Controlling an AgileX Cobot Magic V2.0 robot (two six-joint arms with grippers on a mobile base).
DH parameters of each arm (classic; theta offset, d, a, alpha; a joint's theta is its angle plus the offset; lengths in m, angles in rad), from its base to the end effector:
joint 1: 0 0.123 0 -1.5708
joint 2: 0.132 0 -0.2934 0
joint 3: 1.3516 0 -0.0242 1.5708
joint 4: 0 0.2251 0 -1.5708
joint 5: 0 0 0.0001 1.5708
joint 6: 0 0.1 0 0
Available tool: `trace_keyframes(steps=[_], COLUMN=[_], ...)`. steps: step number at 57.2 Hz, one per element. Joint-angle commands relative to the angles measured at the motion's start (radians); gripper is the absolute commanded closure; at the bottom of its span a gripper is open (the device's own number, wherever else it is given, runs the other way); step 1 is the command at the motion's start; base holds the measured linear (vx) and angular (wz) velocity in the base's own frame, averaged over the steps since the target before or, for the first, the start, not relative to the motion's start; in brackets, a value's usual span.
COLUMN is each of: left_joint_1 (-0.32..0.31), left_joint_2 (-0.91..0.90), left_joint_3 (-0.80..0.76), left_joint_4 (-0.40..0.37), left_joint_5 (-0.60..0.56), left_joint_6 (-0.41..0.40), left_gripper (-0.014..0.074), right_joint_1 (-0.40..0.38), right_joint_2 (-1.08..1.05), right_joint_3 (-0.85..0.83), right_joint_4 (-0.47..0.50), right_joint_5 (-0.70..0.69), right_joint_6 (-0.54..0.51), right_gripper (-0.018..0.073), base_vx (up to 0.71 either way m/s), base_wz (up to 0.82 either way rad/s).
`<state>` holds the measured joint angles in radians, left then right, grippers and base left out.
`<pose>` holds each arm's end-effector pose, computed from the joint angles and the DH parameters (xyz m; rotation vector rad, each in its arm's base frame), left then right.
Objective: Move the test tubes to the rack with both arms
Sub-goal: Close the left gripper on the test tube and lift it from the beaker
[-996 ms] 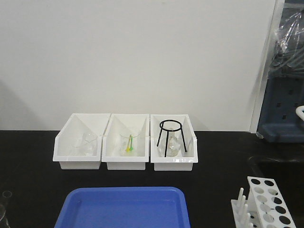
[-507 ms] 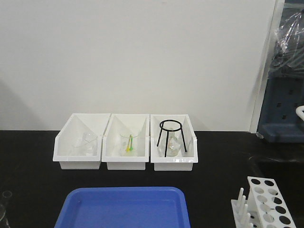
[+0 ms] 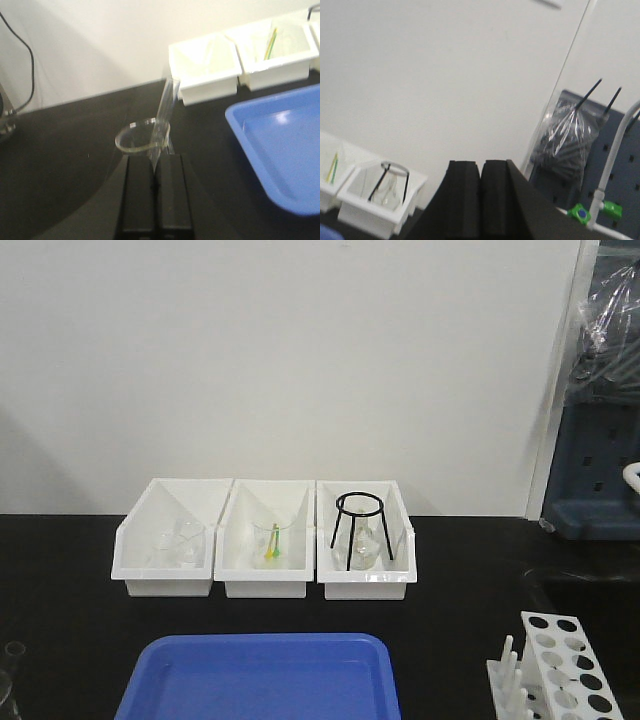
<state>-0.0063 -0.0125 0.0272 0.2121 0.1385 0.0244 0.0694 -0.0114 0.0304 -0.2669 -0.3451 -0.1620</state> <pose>0.0312 0.0027 0.1920 0.1745 1.6281 0.1987 0.0227 0.0105 0.2367 -0.3572 1.1185 -0.2519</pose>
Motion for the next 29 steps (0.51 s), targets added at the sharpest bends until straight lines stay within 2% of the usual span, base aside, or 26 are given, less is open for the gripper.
trace_keyframes(steps=[1, 10, 14, 20, 29], left_joint_1=[-0.001, -0.001, -0.001, -0.001, -0.001], left_joint_2=[-0.011, -0.011, -0.011, -0.011, -0.007], left_joint_3=[-0.033, -0.034, -0.034, -0.049, -0.182], left_joint_4=[-0.009, -0.007, -0.007, -0.007, -0.007], left_joint_5=[-0.164, -0.293, -0.344, -0.392, -0.357], left_joint_6=[-0.008, -0.008, -0.008, -0.009, -0.055], left_gripper=[0.0598, 0.0598, 0.0598, 0.0598, 0.0598], right_joint_1=[-0.002, -0.002, -0.002, 0.000, 0.000], right_joint_2=[-0.010, -0.010, -0.009, -0.009, 0.000], right_joint_3=[0.014, 0.013, 0.005, -0.044, -0.208], right_joint_4=[0.035, 0.117, 0.150, 0.191, 0.192], right_joint_5=[-0.194, -0.374, -0.409, -0.321, -0.068], right_joint_6=[0.025, 0.046, -0.006, 0.009, 0.046], right_gripper=[0.0568, 0.0568, 0.0568, 0.0568, 0.0568], base_vx=[0.00, 0.00, 0.00, 0.00, 0.00], base_wz=[0.00, 0.00, 0.00, 0.00, 0.00])
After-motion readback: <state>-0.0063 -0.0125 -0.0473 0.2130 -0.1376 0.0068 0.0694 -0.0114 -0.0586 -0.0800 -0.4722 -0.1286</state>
